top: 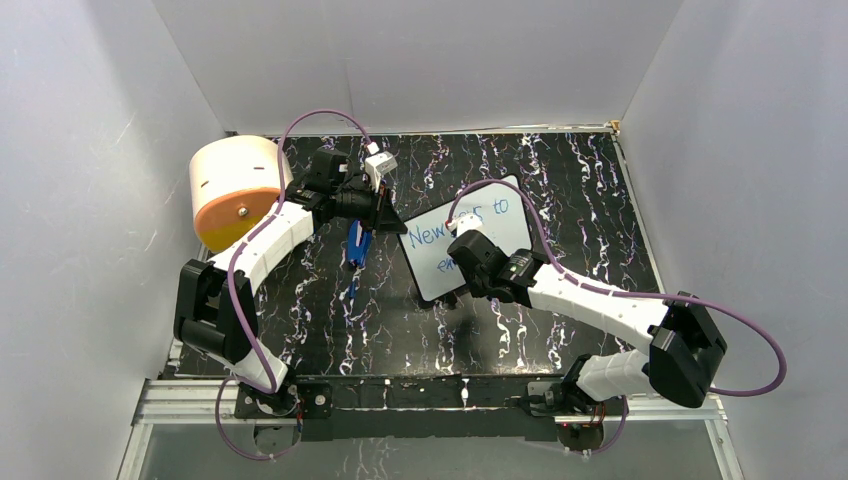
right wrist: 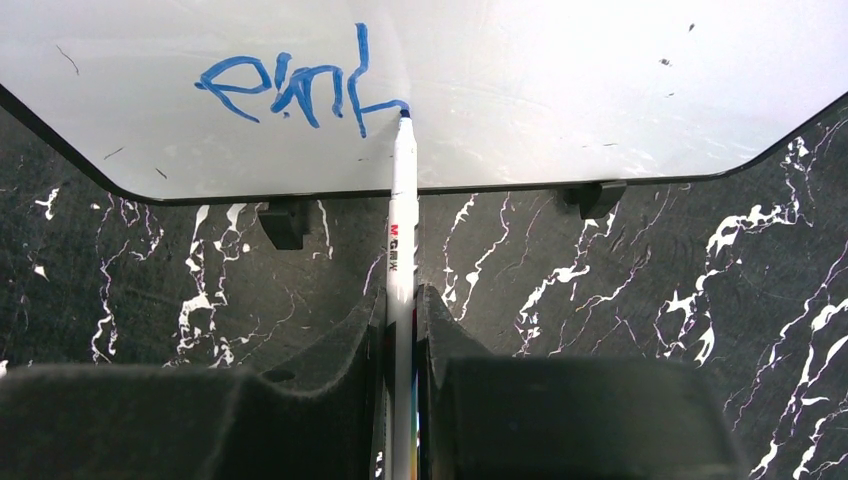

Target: Write a sentence on the whiteboard

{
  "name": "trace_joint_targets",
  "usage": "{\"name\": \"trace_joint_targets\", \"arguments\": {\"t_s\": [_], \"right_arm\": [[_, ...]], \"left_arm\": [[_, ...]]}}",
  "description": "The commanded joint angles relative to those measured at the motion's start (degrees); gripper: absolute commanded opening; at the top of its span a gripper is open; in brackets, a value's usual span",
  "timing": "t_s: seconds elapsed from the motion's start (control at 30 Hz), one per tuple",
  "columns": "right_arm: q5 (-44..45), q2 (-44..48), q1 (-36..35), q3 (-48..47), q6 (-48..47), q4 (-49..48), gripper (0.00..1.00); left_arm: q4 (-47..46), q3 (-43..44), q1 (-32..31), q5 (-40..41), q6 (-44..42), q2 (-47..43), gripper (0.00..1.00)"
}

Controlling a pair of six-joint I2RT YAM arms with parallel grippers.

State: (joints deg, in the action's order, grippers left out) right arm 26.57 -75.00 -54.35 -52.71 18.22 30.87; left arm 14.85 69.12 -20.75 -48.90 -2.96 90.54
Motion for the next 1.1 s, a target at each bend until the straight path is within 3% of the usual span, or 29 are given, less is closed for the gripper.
{"name": "trace_joint_targets", "arguments": {"t_s": [0.0,0.6,1.07], "right_arm": [[-1.1,0.4,0.3,0.2,1.5,0.3,0.0],[-4.9,-1.0,0.3,-0.9,1.5,0.3,0.0],[1.5,3.5,0.5,-1.3,0.4,1.4,0.0]], "left_arm": [[2.0,0.4,0.0,1.7,-2.4,0.1,0.0],[2.1,0.3,0.0,1.7,-2.4,0.1,0.0],[2.1,0.4,0.0,1.8,-2.4,0.0,0.0]]}}
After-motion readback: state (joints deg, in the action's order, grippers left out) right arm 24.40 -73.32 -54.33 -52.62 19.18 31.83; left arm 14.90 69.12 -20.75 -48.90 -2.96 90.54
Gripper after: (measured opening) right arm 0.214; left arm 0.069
